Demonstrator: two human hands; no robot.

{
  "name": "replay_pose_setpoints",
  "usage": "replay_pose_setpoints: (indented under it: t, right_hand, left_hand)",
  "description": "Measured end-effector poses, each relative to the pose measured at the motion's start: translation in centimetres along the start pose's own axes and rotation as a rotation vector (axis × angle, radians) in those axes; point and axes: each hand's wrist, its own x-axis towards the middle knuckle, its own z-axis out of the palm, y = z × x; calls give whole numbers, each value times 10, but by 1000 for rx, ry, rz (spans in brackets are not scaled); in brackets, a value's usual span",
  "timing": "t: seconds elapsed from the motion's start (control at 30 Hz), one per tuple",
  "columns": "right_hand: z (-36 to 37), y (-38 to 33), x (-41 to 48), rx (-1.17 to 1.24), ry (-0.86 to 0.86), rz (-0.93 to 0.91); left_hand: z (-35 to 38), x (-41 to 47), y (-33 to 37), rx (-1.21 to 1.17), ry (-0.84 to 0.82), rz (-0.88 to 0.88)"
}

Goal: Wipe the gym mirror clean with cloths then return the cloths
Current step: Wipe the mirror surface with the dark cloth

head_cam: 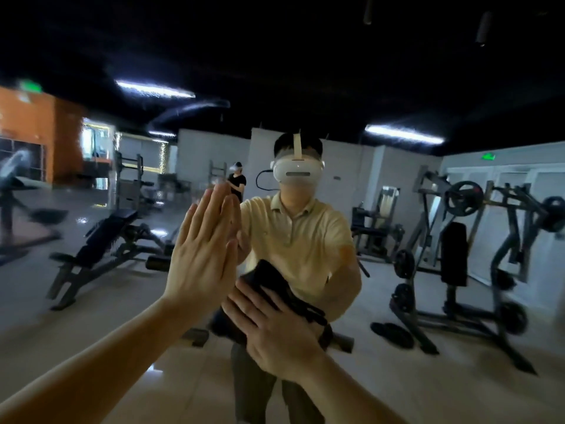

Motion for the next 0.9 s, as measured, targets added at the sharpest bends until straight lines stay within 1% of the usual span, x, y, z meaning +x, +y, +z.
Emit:
replay_pose_setpoints:
  t: [0.03, 0.07, 0.1, 0.13, 0.2, 0.27, 0.3, 0.33, 0.37, 0.4, 0.43, 0.47, 0.53, 0.57, 0.6, 0.63, 0.67, 0.7, 0.73, 0.77, 0.83, 0.87, 0.9]
  right_hand:
    - [-2, 9, -14, -28, -39, -60]
    - [-9, 26, -22, -64, -41, -60]
    - [-21, 48, -27, -105, -10, -3]
    - [-35, 76, -26, -146, 48, 110]
    - [-66, 136, -22, -176, 190, 452]
    - [-89, 179, -17, -145, 335, 776]
    - [-93, 185, -12, -131, 390, 884]
    - [-90, 179, -6, -122, 429, 944]
    - [-80, 164, -2, -116, 459, 960]
    - [-66, 141, 0, -103, 463, 942]
    - [-48, 111, -2, -82, 428, 883]
    - [-28, 77, -10, -49, 362, 780]
    - [9, 9, -39, -16, 201, 487]
    - [19, -14, -56, -29, 97, 337]
    - [23, -24, -68, -46, 6, 208]
    - [19, -18, -75, -53, -41, 115]
    - [11, -2, -75, -58, -53, 72]
    - [0, 20, -70, -68, -36, 88]
    - [-14, 45, -63, -83, 23, 173]
    - [-29, 75, -55, -95, 108, 324]
    - [-59, 132, -36, -90, 290, 691]
    - [-70, 151, -28, -89, 370, 845]
    - [-76, 159, -18, -85, 433, 959]
  left_hand:
    - [3, -7, 3, -4, 4, 5]
    - [7, -13, 6, 5, -5, 5]
    - [11, -16, 9, 27, -27, -8]
    - [16, -17, 12, 54, -52, -31]
    - [26, -18, 18, 93, -71, -74]
    - [34, -18, 21, 105, -43, -84]
    - [37, -18, 20, 106, -31, -80]
    - [39, -18, 18, 108, -25, -75]
    - [41, -18, 16, 111, -22, -71]
    - [41, -19, 14, 113, -19, -67]
    - [42, -19, 12, 109, -17, -63]
    - [42, -19, 11, 99, -18, -58]
    - [41, -20, 10, 90, -20, -49]
    - [40, -19, 10, 95, -27, -47]
    - [38, -20, 10, 100, -38, -46]
    - [36, -20, 10, 101, -49, -46]
    - [35, -20, 11, 103, -57, -49]
    - [33, -20, 11, 107, -67, -54]
    - [31, -20, 12, 111, -82, -57]
    - [29, -20, 13, 111, -94, -59]
    - [26, -21, 15, 105, -94, -62]
    - [24, -21, 16, 95, -85, -63]
    - [22, -23, 18, 78, -72, -61]
